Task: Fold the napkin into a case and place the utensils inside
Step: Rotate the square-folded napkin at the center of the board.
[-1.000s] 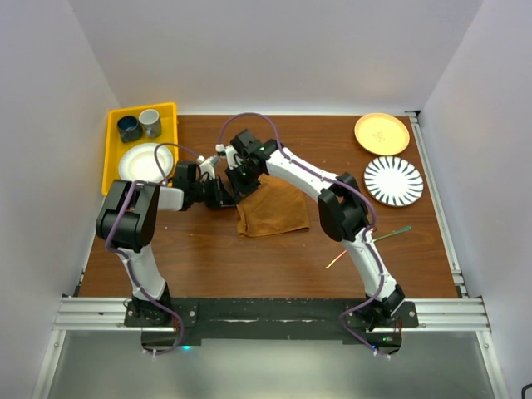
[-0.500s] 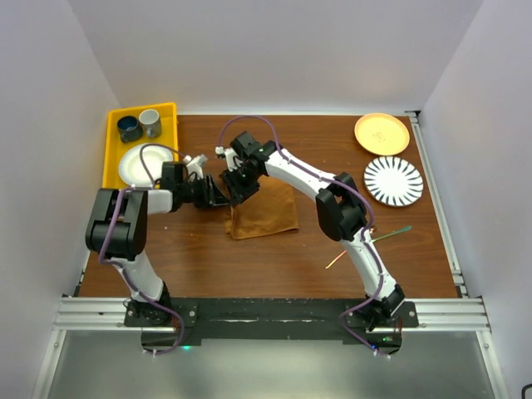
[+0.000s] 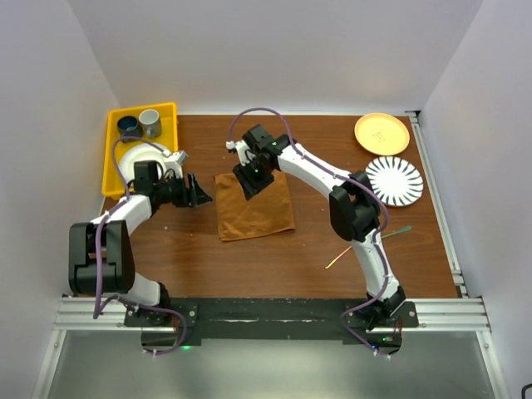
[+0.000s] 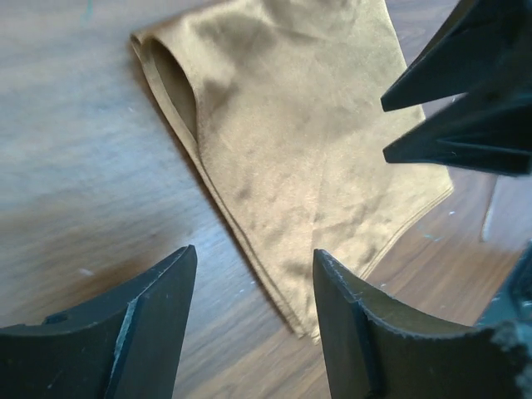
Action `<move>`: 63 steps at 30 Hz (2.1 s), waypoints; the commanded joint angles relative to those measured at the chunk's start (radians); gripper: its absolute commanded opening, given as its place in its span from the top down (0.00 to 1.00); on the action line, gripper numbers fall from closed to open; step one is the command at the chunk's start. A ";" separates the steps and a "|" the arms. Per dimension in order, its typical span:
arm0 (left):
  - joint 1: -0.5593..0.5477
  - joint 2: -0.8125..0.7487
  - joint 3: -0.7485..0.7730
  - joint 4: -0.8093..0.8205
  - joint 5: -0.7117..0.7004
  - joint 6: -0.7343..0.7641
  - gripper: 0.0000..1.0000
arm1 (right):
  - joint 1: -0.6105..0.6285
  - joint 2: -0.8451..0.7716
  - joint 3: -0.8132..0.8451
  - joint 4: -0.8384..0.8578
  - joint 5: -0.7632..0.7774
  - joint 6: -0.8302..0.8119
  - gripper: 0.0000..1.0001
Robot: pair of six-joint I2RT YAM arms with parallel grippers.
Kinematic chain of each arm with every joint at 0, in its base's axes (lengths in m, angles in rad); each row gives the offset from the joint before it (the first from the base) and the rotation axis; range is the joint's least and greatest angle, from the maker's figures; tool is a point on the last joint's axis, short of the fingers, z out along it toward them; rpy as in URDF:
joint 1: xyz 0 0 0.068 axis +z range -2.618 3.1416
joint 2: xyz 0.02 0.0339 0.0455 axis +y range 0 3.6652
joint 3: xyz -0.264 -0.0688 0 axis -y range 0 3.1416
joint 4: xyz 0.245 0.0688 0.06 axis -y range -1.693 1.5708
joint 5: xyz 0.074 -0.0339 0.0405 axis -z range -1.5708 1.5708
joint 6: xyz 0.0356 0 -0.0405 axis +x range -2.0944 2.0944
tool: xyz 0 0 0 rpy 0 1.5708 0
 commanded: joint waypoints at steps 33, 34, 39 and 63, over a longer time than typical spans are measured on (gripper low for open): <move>-0.370 0.499 0.615 -0.122 -0.286 0.484 0.39 | -0.287 -0.084 -0.101 0.045 0.175 -0.300 0.33; -0.371 0.503 0.612 -0.132 -0.294 0.491 0.42 | -0.292 -0.060 -0.093 0.047 0.168 -0.300 0.33; -0.371 0.474 0.545 -0.167 -0.297 0.515 0.57 | -0.298 -0.001 -0.069 0.051 0.135 -0.305 0.35; -0.170 -0.009 0.221 -0.388 0.041 0.704 0.33 | -0.249 -0.041 -0.078 -0.122 -0.394 -0.440 0.40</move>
